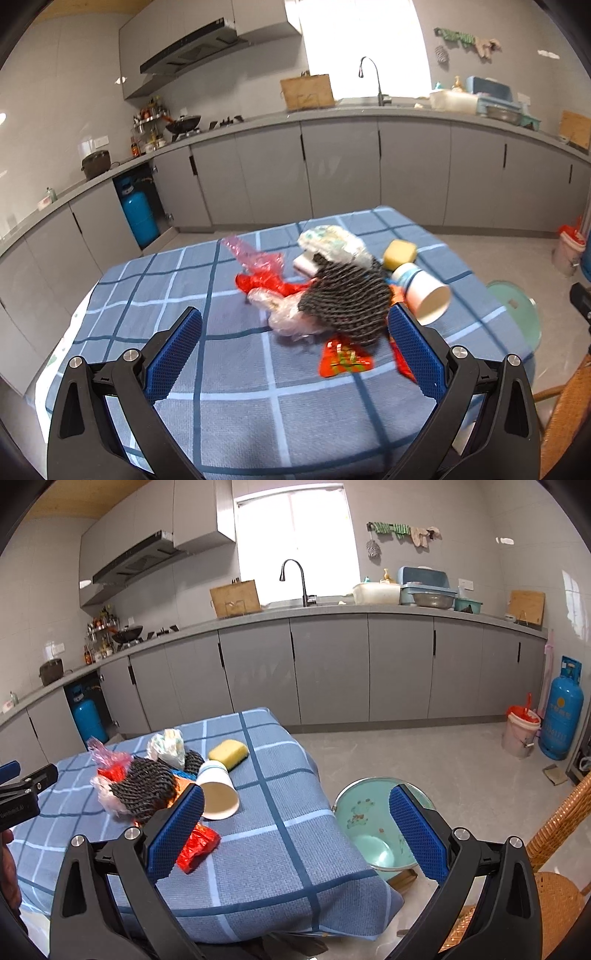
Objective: Collect trash
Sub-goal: 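Grasp the pink plastic bag with the left tool while the right tool grasps the white paper cup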
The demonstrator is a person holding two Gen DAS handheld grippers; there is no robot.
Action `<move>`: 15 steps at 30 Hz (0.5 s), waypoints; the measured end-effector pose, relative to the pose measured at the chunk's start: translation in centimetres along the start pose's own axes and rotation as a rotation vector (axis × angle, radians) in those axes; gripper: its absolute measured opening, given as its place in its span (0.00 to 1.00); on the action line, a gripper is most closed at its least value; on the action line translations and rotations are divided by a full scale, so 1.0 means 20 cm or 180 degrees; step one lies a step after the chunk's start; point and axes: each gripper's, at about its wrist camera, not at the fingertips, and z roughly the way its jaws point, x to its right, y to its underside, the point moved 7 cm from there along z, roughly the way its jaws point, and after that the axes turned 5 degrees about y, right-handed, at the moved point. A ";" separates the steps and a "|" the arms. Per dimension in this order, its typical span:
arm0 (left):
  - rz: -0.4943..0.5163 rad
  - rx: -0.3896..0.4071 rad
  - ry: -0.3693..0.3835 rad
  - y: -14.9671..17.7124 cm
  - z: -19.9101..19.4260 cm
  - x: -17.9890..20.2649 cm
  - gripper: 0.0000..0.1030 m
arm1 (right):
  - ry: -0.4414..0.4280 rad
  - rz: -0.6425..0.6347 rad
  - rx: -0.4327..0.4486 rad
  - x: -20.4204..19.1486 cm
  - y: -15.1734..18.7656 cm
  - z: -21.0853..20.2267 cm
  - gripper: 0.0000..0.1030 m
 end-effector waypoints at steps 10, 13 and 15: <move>-0.0137 -0.0283 -0.0163 0.10 0.29 -0.19 0.96 | -0.0065 -0.0270 -0.0278 -0.20 0.07 0.31 0.96; -0.0222 -0.0388 -0.0232 0.12 0.39 -0.28 0.96 | -0.0116 -0.0339 -0.0334 -0.27 0.06 0.40 0.96; -0.0267 -0.0427 -0.0277 0.12 0.43 -0.32 0.96 | -0.0147 -0.0390 -0.0355 -0.32 0.05 0.45 0.96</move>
